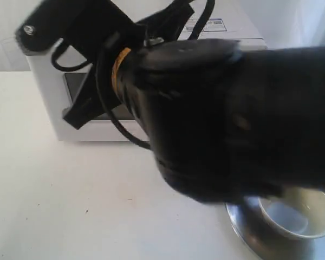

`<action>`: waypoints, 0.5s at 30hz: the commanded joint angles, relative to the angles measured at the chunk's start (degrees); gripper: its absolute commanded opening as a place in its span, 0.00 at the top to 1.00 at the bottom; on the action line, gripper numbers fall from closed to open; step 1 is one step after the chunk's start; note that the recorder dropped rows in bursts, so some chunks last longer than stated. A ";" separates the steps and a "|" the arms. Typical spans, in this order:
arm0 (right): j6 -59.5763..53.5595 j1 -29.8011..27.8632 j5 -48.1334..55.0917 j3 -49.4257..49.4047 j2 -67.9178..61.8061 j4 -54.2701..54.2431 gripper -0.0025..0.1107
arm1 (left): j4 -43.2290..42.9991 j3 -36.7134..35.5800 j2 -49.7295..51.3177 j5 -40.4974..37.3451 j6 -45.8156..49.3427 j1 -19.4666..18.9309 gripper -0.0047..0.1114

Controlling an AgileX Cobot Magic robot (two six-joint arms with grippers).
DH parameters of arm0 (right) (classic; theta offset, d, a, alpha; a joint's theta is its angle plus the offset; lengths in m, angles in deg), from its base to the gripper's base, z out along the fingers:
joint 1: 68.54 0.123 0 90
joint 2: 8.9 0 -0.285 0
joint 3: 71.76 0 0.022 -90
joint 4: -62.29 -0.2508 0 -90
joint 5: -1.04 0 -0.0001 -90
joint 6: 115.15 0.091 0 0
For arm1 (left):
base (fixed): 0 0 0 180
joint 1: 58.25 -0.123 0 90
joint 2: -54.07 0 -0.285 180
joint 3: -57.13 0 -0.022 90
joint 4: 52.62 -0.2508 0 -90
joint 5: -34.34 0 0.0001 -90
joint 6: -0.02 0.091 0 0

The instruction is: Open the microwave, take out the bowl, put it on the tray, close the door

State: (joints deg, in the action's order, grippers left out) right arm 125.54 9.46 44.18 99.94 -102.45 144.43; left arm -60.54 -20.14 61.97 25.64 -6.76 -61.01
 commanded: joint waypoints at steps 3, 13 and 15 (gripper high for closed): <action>25.81 7.05 -0.31 -17.58 23.91 17.81 0.98 | 0.18 0.06 -0.12 0.08 -0.38 0.05 0.96; 40.79 8.45 -2.14 -45.30 52.90 17.81 0.98 | 0.18 0.06 -0.12 0.08 -0.38 0.05 0.96; 43.48 8.45 -2.69 -49.45 55.82 17.81 0.98 | 0.18 0.06 -0.12 0.08 -0.38 0.05 0.96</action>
State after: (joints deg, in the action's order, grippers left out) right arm 164.65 17.74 42.28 55.39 -50.26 161.57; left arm -60.54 -20.14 61.97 25.64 -6.76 -61.01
